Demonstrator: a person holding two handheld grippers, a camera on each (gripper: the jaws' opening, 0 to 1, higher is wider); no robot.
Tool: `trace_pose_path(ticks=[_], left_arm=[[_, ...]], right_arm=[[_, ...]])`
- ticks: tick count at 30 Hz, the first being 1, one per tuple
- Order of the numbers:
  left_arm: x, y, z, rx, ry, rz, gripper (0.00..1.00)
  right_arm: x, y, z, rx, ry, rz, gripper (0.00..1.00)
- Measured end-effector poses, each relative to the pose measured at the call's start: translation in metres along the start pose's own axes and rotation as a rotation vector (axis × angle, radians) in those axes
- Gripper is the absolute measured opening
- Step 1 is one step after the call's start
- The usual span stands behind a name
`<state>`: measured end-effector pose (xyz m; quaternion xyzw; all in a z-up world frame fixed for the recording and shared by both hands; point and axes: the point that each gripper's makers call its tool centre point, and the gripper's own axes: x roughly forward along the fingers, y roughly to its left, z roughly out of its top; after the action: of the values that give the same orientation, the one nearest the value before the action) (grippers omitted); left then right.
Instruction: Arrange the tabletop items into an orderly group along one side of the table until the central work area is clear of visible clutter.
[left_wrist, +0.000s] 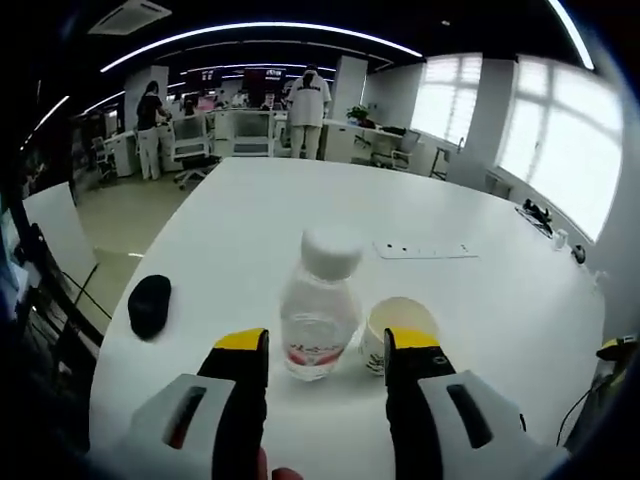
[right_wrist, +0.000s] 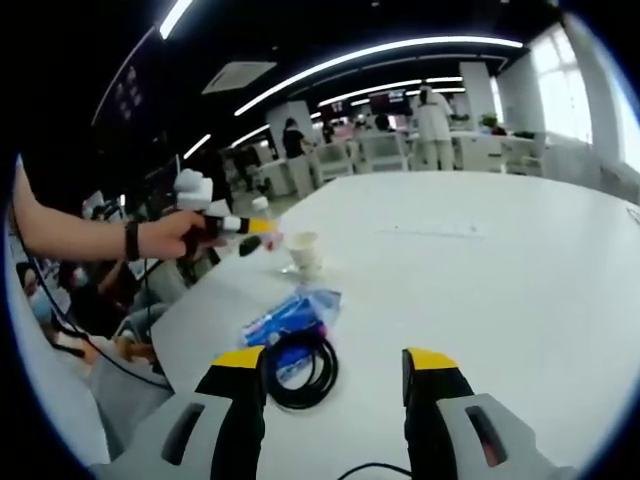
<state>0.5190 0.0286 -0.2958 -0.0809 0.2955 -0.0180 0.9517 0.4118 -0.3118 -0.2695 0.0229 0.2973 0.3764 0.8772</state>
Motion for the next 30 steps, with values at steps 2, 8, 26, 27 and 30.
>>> trace_pose_path(ticks=[2, 8, 26, 27, 30], left_arm=[[-0.005, 0.000, -0.003, -0.001, 0.000, 0.002, 0.45], [-0.023, 0.004, -0.013, -0.003, -0.001, 0.007, 0.45], [-0.083, 0.022, -0.075, -0.097, 0.035, 0.079, 0.42], [-0.085, 0.025, -0.079, -0.102, 0.037, 0.083, 0.42], [-0.094, 0.030, -0.096, -0.126, 0.049, 0.098, 0.42]], right_arm=[[0.001, 0.002, -0.001, 0.000, 0.001, 0.004, 0.55], [0.002, 0.008, -0.003, -0.008, 0.007, 0.022, 0.55], [0.007, 0.024, -0.013, -0.006, 0.019, 0.070, 0.55], [0.007, 0.024, -0.014, -0.003, 0.020, 0.074, 0.55], [0.007, 0.028, -0.018, -0.013, 0.030, 0.084, 0.55]])
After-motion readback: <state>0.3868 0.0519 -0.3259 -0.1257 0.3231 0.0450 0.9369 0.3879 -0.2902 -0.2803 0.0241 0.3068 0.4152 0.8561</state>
